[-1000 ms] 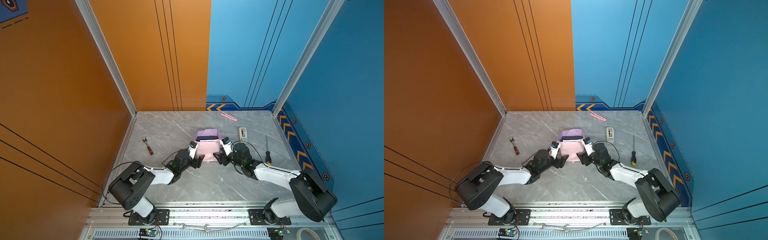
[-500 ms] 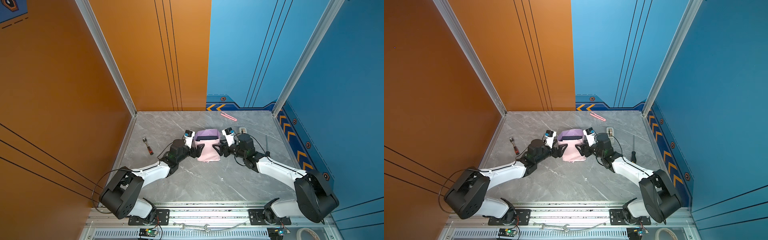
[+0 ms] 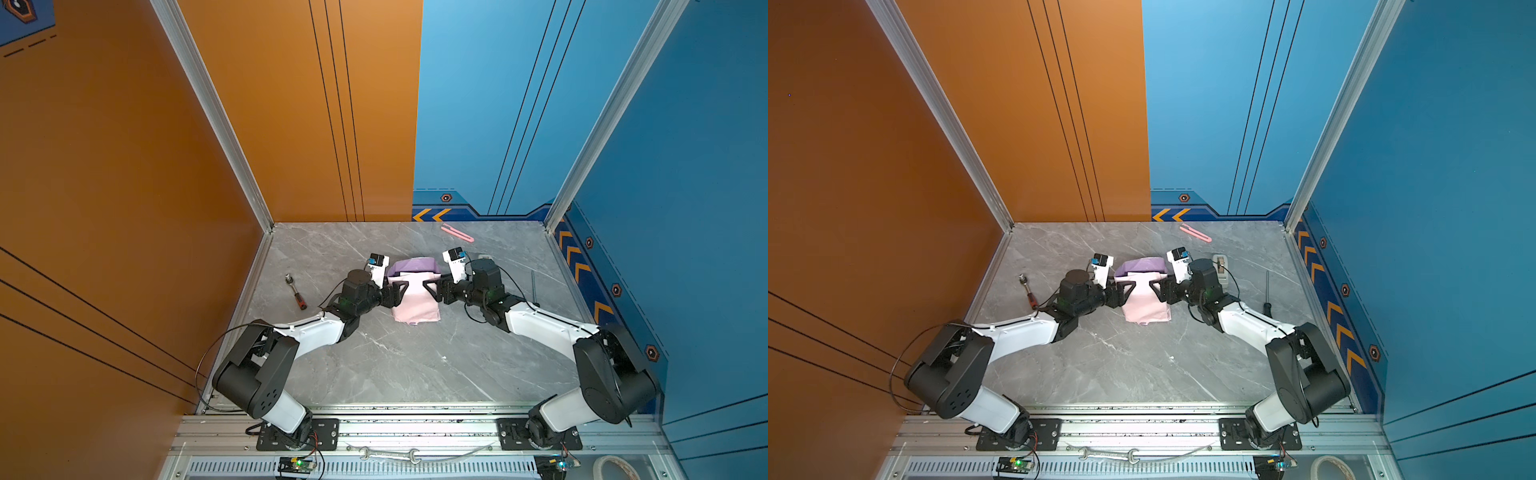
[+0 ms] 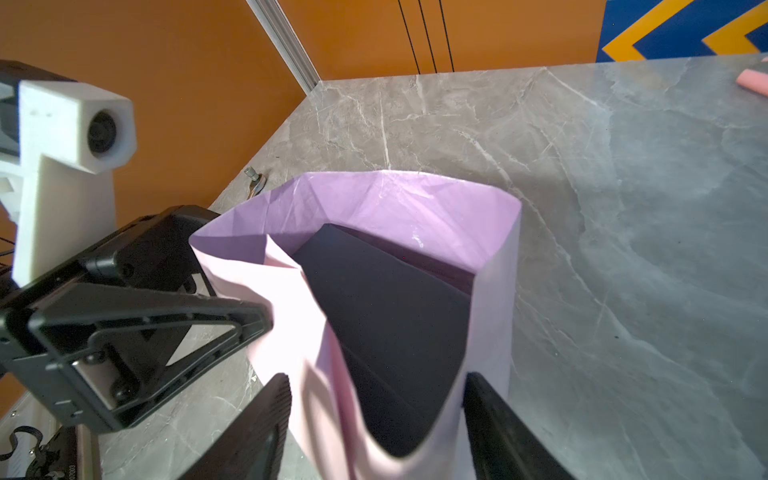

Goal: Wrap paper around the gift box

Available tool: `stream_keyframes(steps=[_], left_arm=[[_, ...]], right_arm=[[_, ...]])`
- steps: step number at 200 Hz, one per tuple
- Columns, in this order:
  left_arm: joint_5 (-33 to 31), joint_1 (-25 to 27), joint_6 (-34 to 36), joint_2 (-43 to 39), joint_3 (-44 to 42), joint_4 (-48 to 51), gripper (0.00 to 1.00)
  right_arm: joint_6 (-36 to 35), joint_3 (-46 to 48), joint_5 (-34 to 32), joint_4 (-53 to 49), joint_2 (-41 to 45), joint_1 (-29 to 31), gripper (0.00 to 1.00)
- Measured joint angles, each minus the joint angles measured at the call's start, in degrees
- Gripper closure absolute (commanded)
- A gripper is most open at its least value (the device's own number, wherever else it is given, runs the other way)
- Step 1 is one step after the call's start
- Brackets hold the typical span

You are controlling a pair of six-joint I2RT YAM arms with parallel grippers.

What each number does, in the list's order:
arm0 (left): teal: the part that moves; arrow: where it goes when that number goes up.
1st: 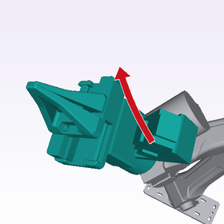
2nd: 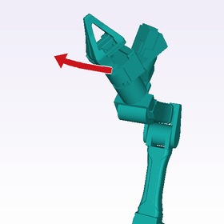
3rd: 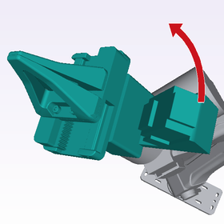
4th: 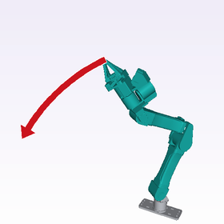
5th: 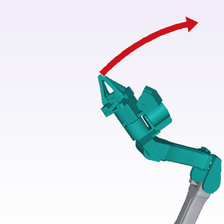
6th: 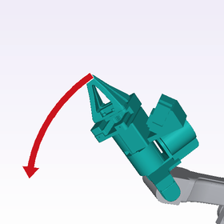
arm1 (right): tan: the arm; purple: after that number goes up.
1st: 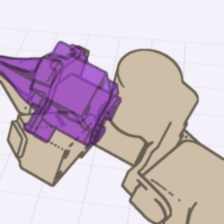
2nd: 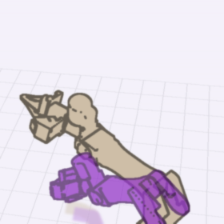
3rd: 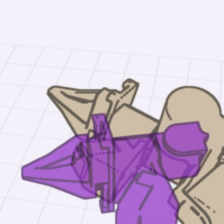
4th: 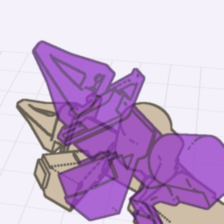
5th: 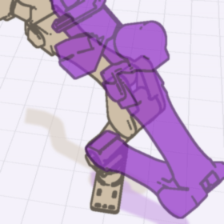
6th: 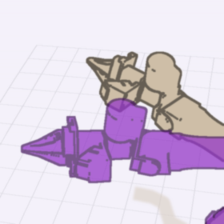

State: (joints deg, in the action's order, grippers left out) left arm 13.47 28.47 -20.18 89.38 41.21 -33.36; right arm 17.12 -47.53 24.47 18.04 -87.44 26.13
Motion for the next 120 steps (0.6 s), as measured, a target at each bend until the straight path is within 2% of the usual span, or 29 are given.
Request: stream_keyframes(steps=[64, 92, 110, 120], left_arm=[[1.4, -1.1, -2.3, 2.3, 2.4, 1.5, 0.54], [1.0, -1.2, -2.5, 2.3, 3.5, 3.7, 0.63], [0.1, -1.2, -2.8, 2.1, 4.0, 4.6, 0.74], [-1.1, -1.1, -2.9, 1.8, 4.3, 5.6, 0.78]], right_arm=[[3.7, -5.0, -2.0, -5.4, -4.2, -0.3, 0.68], [4.6, -6.4, -4.0, -7.9, -4.3, -0.2, 0.75], [5.0, -6.8, -5.7, -8.5, -4.3, 0.3, 0.77], [5.0, -6.8, -7.4, -8.7, -4.2, 0.9, 0.76]])
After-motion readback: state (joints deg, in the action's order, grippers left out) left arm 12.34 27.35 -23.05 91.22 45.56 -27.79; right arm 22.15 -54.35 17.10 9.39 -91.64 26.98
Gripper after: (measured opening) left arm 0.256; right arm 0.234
